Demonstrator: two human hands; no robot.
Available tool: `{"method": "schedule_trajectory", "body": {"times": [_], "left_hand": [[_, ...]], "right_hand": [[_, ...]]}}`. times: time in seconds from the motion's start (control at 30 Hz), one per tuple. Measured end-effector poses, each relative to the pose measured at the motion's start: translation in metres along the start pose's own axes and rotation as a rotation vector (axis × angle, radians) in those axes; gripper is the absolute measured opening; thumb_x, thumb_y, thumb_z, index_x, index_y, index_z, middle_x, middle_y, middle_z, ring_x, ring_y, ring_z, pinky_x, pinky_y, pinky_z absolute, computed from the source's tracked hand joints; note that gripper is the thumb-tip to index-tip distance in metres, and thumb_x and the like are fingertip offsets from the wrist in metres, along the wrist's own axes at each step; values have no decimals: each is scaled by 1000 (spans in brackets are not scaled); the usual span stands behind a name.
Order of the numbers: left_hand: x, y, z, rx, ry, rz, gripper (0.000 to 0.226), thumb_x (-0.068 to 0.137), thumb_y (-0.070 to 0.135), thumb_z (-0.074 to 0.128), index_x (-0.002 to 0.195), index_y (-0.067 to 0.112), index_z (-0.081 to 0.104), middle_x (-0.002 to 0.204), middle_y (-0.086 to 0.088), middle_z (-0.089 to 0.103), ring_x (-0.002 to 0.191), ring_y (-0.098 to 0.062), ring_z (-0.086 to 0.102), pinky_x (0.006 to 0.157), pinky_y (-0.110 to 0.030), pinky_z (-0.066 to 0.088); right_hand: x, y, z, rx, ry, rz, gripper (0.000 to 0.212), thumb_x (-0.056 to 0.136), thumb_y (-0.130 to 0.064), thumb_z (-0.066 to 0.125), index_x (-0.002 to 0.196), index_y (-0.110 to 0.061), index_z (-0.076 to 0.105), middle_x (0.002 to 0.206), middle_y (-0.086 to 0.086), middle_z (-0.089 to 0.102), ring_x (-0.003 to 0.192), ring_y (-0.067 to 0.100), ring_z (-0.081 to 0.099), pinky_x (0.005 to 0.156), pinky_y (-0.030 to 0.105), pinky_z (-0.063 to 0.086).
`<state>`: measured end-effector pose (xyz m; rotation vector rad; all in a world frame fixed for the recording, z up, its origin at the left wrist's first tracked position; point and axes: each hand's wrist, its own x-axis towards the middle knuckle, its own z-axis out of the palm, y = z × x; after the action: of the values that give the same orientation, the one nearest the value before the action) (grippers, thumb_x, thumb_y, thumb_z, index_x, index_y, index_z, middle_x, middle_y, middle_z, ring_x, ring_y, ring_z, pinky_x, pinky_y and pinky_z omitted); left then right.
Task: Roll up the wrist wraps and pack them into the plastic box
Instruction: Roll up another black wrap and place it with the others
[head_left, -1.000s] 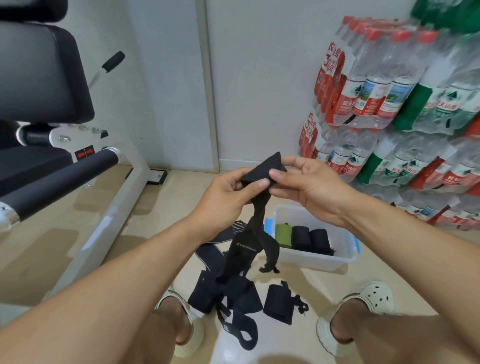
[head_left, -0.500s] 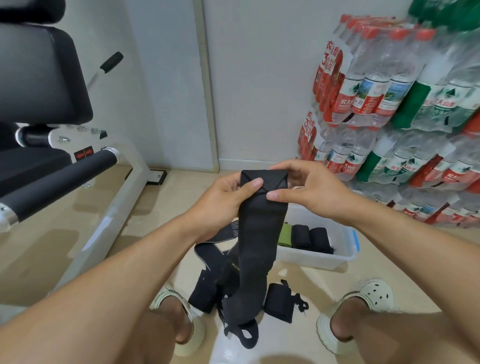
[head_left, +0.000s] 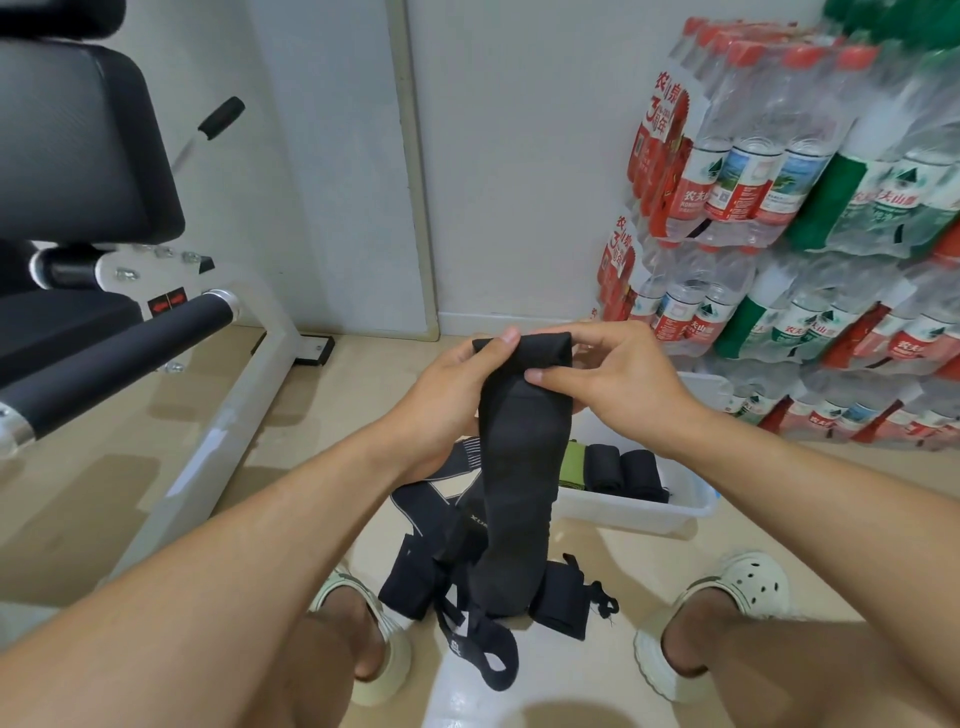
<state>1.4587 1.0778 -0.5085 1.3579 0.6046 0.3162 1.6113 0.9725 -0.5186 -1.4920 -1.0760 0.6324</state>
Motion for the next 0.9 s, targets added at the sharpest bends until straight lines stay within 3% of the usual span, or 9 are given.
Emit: {"method": "schedule_trajectory", "body": {"times": [0.1,0.2,0.3,0.37,0.47,0.63,0.77,0.9], "left_hand": [[1,-1,-2,-35,31,-7,34,104,39,52,120,10,62,100,-1,76,89,-15,74,84,-41,60],[2,-1,-4,-24,56,-8,23,104,36,52,111,16,61,92,0,74,81,-14,71,70,-32,59],[0,-1,-1,-2,45,3,23,103,35,54,113,15,62,94,0,75,82,-13,72,64,-25,57],[-2,-1,2,-9,21,12,25,103,33,55,120,15,62,104,-2,76,91,-14,74,67,-24,58],[-4,0,7,-24,3,26,25,104,33,54,122,18,64,111,-1,76,99,-13,74,70,-23,59],[-5,4,11,-77,-13,-16,36,106,43,46,120,19,69,110,-3,77,101,-16,74,82,-32,62],[-1,2,6,-64,20,-52,39,105,42,48,127,14,65,115,-4,76,105,-19,73,83,-38,61],[1,1,-1,-59,26,-60,35,105,33,50,131,12,61,121,-8,73,109,-21,71,82,-38,60]], "right_hand": [[1,2,-1,-19,-38,30,35,81,-8,85,111,-25,80,92,6,78,79,39,70,63,34,59],[1,2,0,-40,-73,49,37,78,-12,88,110,-27,78,89,12,75,70,29,59,60,30,57],[-2,1,2,-46,-66,39,36,77,-14,88,108,-30,76,95,8,76,80,29,69,62,27,57],[-2,2,3,-85,-31,15,34,78,-15,88,107,-29,75,96,-5,77,91,17,73,73,32,60],[-2,2,4,-154,25,-14,25,80,-18,87,102,-25,77,94,-8,77,94,14,73,85,43,61],[-2,-1,6,-98,71,14,20,81,-13,85,100,-21,81,91,-3,79,87,13,76,82,41,63],[-2,-1,10,-91,60,29,25,82,-11,84,106,-19,81,96,-5,79,91,11,75,85,37,63],[-3,1,9,-26,-14,47,27,86,-8,79,107,-27,80,91,-16,78,86,7,75,69,22,59]]}}
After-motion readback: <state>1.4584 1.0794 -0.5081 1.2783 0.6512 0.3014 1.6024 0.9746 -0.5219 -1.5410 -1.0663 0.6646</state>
